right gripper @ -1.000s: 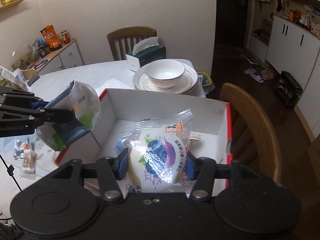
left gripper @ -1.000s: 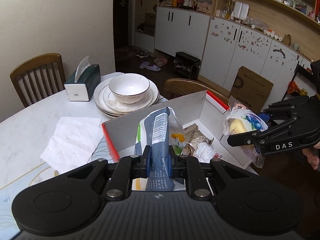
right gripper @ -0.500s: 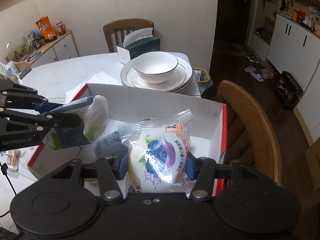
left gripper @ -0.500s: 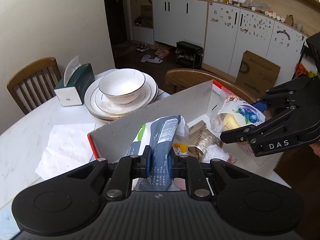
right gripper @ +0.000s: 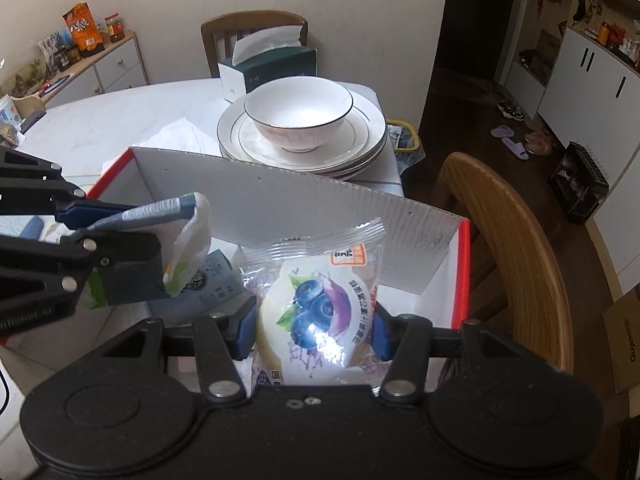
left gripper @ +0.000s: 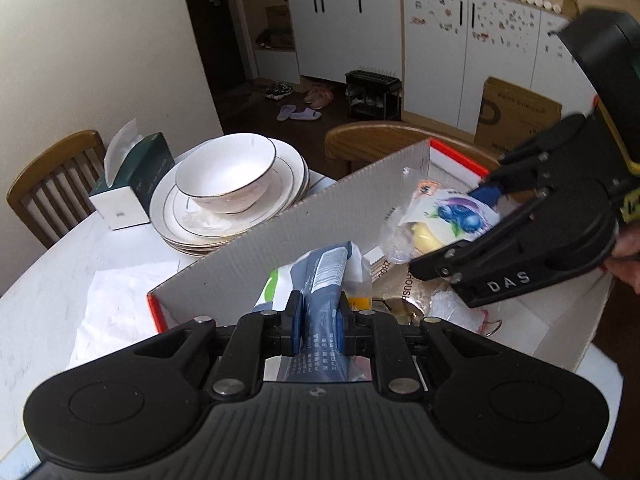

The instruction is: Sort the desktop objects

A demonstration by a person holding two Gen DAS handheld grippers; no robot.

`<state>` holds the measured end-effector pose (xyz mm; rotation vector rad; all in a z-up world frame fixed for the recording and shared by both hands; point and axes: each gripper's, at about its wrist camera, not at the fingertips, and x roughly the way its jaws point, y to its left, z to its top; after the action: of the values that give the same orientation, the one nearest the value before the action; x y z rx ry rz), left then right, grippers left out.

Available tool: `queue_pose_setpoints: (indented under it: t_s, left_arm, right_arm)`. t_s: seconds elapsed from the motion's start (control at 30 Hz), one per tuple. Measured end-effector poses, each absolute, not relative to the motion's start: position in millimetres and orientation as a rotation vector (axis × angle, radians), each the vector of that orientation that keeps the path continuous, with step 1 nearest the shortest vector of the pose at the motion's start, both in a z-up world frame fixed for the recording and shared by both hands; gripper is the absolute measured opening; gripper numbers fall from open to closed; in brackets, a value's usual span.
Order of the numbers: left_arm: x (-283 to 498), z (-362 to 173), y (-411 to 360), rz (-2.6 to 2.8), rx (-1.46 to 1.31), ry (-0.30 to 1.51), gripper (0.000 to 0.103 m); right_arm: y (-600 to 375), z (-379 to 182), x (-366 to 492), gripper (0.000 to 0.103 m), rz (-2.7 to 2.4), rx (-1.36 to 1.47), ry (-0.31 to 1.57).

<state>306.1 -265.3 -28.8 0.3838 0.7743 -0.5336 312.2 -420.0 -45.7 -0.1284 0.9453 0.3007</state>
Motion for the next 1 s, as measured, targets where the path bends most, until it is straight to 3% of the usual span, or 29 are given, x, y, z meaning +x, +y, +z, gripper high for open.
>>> queue_pose_setpoints:
  t_s: [0.63, 0.87, 1.0]
  left_arm:
    - [309, -58, -270, -0.542, 0.392, 0.873, 0.015]
    - [311, -57, -263, -0.548, 0.339, 0.898, 0.015]
    - [308, -57, -263, -0.554, 0.339, 0.899, 0.021]
  right_arm:
    - [-413, -62, 330, 0.054, 0.311, -0.196, 0.977]
    - [-411, -61, 327, 0.062, 0.311, -0.234, 0.969]
    - [-413, -59, 326, 0.062, 0.312, -0.231, 0.963]
